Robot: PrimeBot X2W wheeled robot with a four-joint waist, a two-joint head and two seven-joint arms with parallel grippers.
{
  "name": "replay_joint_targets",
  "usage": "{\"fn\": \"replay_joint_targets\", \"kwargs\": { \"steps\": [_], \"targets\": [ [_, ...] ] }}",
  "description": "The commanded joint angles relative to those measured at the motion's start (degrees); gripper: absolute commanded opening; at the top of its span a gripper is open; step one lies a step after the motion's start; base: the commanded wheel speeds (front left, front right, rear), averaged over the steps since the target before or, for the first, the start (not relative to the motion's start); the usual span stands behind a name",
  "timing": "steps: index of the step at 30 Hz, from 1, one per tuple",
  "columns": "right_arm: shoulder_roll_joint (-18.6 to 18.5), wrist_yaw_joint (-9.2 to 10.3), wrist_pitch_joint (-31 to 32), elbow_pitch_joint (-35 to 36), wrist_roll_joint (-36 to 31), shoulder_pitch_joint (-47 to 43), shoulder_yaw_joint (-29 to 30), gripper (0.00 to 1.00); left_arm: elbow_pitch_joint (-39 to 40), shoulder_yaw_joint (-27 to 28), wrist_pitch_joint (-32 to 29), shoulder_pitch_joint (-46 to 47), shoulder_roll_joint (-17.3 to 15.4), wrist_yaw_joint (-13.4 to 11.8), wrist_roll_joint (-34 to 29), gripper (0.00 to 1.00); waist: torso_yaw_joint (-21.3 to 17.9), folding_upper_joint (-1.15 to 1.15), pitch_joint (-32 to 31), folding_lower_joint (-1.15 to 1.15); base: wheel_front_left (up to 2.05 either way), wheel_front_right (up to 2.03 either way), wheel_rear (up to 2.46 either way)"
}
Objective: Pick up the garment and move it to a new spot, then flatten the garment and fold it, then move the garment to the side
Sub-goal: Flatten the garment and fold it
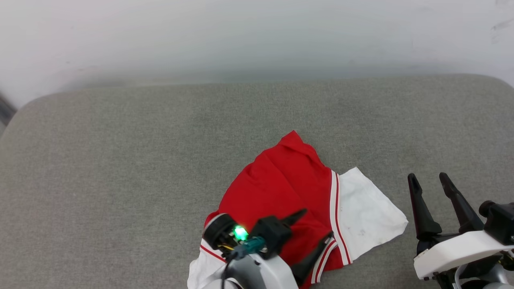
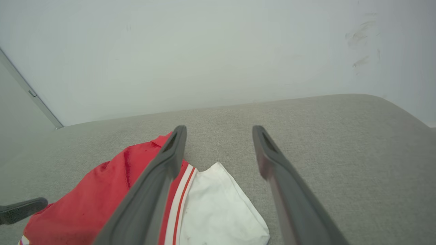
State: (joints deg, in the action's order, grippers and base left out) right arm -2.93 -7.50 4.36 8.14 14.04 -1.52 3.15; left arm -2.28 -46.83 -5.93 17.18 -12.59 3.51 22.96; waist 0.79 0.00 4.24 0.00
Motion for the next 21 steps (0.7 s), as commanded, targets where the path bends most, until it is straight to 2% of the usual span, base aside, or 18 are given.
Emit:
{"fn": "replay_joint_targets", "kwargs": {
  "steps": [1, 11, 12, 13, 21],
  "targets": [
    [0.1, 0.02, 0.1, 0.1, -0.3, -0.4, -0.1, 1.0, 0.5, 0.9, 1.0, -1.0, -0.4, -0.9, 0.0, 1.0, 0.1, 0.0, -0.9, 0.0, 0.0, 0.0, 0.0],
    [0.1, 0.02, 1.2, 0.5, -0.6, -2.8, 0.0, 1.0, 3.8, 14.9, 12.0, -6.8, -2.8, -13.2, 2.1, 1.0, -0.1, 0.0, -4.4, 0.0, 0.0, 0.0, 0.0],
    [0.1, 0.02, 1.4, 0.8, -0.8, -3.4, 0.0, 1.0, 4.4, 19.8, 16.0, -9.2, -3.7, -16.9, 3.0, 1.0, -0.3, 0.0, -4.9, 0.0, 0.0, 0.0, 0.0],
    [0.1, 0.02, 1.7, 0.9, -1.2, -4.0, 0.1, 1.0, 4.2, 23.8, 18.1, -11.8, -5.4, -19.0, 3.5, 1.0, -0.6, 0.0, -5.2, 0.0, 0.0, 0.0, 0.0],
    [0.1, 0.02, 2.9, 1.2, -1.4, -5.2, 0.7, 1.0, 4.7, 29.4, 18.9, -17.7, -10.3, -21.3, 4.5, 1.0, -0.8, 0.0, -5.8, 0.0, 0.0, 0.0, 0.0]
  ]
}}
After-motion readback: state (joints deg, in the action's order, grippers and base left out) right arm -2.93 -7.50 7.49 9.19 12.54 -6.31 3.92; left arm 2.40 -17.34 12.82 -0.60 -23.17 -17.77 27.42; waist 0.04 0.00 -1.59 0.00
